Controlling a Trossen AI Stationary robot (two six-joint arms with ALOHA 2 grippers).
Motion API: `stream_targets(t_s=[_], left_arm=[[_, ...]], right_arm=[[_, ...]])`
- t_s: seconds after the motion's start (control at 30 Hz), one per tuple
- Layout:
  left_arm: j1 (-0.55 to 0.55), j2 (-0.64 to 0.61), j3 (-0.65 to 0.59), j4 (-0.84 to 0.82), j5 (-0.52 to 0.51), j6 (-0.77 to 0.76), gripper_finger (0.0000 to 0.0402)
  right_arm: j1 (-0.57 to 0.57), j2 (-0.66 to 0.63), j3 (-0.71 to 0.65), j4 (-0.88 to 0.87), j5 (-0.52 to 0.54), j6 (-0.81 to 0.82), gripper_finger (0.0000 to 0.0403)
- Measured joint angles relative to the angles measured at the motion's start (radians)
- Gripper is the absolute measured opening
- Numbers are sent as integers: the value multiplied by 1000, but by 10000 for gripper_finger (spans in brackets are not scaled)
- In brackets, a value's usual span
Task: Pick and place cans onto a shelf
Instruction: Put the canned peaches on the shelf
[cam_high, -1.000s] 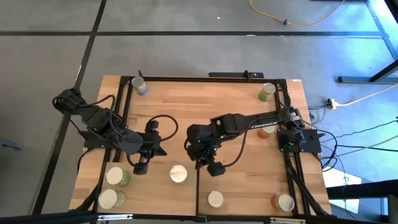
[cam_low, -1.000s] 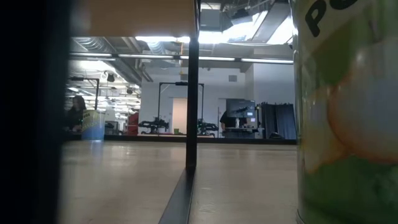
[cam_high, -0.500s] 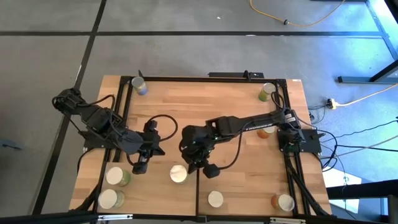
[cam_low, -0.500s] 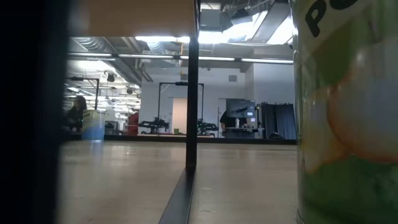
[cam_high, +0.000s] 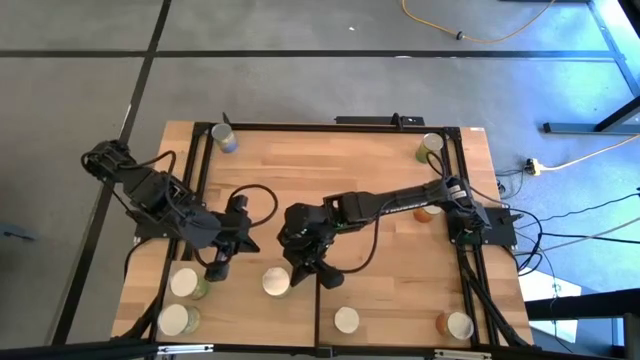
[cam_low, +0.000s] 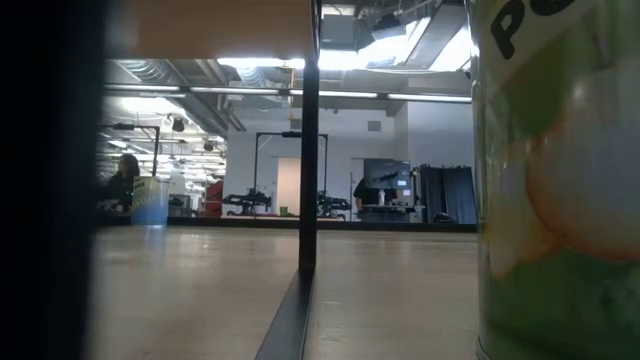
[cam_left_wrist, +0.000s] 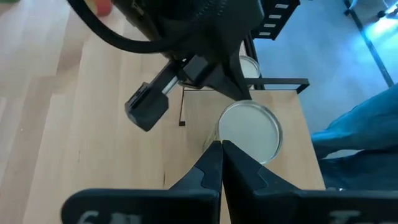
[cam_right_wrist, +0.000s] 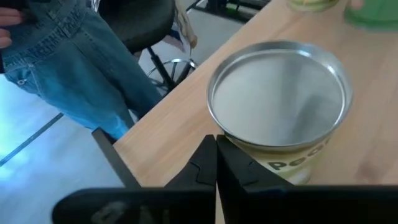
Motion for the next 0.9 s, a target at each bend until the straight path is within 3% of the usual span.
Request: stream_targets(t_s=[0.53,0.9], left_arm=[[-54,-38,0,-18,-68,-29,0],[-54,-38,0,-32,-68,-42,0]], right_arm=[[-26,39,0,204,-38,0,0],[-43,34,0,206,-16,0,0]])
